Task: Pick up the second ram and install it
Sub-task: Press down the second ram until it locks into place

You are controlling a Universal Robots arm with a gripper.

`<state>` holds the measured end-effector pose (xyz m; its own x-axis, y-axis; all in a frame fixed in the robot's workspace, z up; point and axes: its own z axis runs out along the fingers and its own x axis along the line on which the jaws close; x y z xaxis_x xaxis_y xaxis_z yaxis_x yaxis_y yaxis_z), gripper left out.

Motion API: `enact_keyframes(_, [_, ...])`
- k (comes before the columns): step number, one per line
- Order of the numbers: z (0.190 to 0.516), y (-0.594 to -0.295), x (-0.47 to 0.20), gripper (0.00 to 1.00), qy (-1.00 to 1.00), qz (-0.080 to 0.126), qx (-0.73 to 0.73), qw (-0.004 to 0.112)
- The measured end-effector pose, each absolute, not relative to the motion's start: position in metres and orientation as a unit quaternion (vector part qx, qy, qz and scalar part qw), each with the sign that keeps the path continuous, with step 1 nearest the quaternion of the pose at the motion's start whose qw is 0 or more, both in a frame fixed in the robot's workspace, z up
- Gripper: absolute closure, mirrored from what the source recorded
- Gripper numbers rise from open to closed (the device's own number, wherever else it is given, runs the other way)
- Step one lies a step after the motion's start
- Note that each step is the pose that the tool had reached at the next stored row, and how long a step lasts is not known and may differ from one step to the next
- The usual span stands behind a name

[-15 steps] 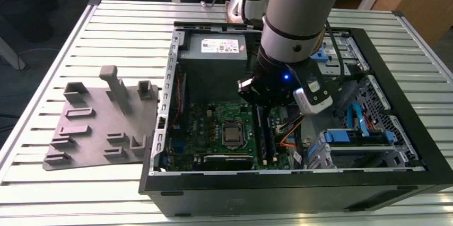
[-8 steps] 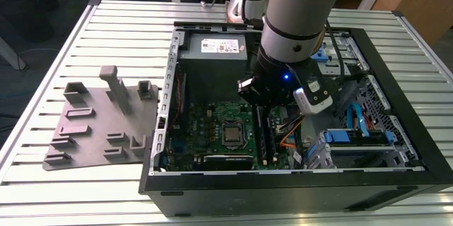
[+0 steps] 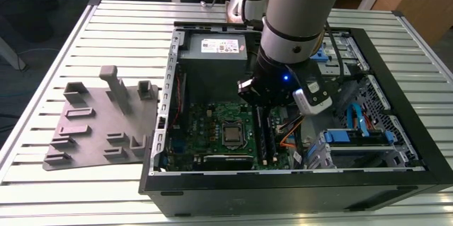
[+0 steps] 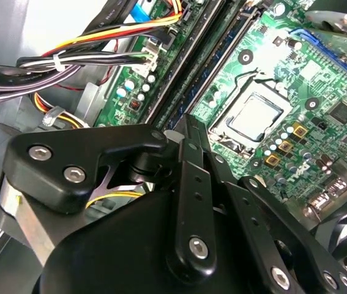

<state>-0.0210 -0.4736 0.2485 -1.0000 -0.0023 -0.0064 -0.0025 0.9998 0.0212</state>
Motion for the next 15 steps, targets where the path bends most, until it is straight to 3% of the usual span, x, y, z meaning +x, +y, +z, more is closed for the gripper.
enact_keyframes(15, [0.230, -0.454, -0.022, 0.93, 1.000, 0.024, -0.001, 0.003])
